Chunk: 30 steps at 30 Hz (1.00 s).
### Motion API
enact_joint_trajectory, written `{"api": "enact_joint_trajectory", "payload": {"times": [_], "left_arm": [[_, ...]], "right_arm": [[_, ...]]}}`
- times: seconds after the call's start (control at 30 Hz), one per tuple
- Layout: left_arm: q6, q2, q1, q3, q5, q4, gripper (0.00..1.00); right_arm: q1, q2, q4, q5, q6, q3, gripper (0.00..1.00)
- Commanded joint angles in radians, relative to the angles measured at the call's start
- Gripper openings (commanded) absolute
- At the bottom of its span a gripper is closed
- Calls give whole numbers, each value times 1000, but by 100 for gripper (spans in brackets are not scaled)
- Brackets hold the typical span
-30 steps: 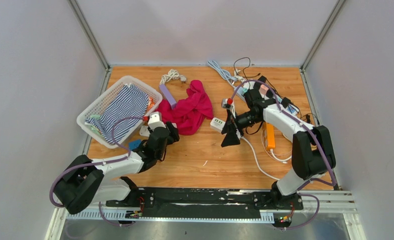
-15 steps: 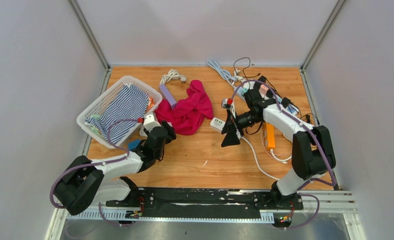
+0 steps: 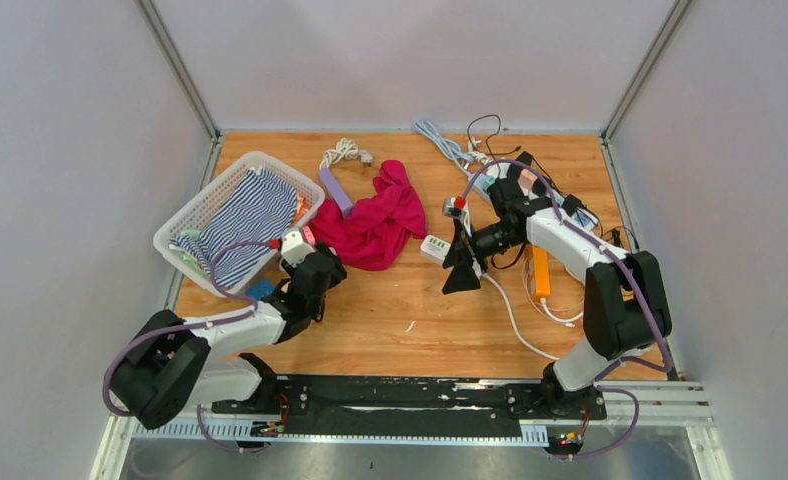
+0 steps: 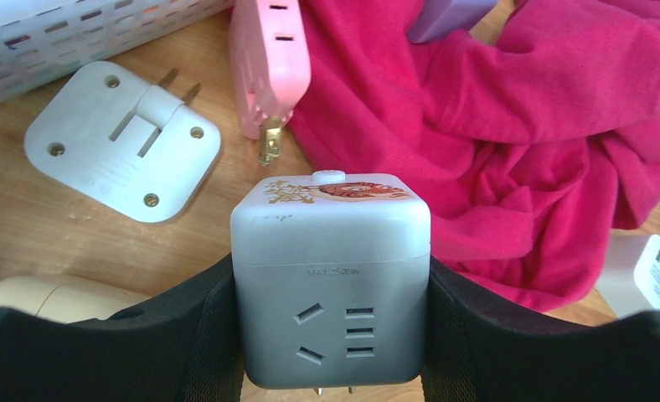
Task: Pull the plug off the socket
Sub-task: Place the plug at the center of the board.
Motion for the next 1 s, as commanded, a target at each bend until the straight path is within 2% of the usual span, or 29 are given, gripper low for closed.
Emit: {"api": "enact_joint_trajectory", "payload": {"times": [0.0,0.17,0.37,0.47,0.6,0.73,0.77,0.87,0.97], "left_arm": [[-33,15,13,8,-69,-40,4],[-54,26,14,24,-84,-81,5],[-91,39,14,53,-110,-151,13],[-104,46,14,74,-121,-192,36],[-101,41,15,81,-113,-208,51],[-115,31,14,113,-102,-290,70],[-126,31,15,130,-105,-326,73],[-208,61,14,239,-158,-578,92],[-201,115,14,343,-161,-716,98]], "right_arm": [[-4,-8,-24,0,-18,22,100],[-4,-7,-24,2,-21,22,100],[-5,-6,-25,4,-20,22,100],[-4,-5,-25,4,-20,22,100],[-4,-7,-25,4,-21,22,100],[-4,-6,-27,4,-22,22,100],[-5,-5,-27,4,-22,22,100],[-4,-7,-27,3,-22,23,100],[-4,-7,-27,4,-22,23,100]]}}
